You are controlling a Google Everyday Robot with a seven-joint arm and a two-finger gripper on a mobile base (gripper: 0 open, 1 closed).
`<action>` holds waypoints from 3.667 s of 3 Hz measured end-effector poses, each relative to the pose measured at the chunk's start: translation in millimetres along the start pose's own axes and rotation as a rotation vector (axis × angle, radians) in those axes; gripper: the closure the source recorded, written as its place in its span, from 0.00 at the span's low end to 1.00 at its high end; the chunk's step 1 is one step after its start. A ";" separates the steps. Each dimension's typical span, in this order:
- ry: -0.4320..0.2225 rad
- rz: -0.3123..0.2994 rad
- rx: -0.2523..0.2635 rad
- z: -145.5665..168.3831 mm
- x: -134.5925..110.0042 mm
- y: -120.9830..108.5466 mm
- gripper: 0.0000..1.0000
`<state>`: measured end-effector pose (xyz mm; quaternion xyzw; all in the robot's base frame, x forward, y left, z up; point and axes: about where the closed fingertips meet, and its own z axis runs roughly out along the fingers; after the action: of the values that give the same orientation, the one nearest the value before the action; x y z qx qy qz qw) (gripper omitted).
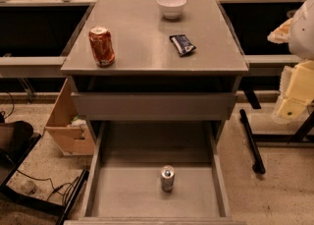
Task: Pick redbull can from middle drawer and place on counter
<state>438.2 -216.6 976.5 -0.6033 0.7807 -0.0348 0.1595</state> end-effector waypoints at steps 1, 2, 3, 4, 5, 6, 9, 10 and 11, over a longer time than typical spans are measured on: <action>0.000 0.000 0.000 0.0 0.0 0.0 0.00; -0.051 0.008 -0.019 18.6 -4.1 2.7 0.00; -0.223 0.026 -0.080 80.4 -10.2 25.5 0.00; -0.407 0.029 -0.120 141.5 -16.0 59.2 0.00; -0.602 0.081 -0.111 195.3 -24.5 84.2 0.00; -0.777 0.147 -0.026 233.2 -33.5 86.2 0.00; -0.907 0.177 0.071 286.8 -47.2 72.9 0.00; -0.955 0.110 0.088 338.6 -73.0 71.5 0.00; -0.973 0.030 0.110 385.7 -92.4 71.0 0.00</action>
Offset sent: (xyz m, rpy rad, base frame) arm 0.0132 0.0232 -0.0635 0.1865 0.0381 0.0315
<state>504.8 -56.1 613.0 -0.5291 0.6212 0.2122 0.5377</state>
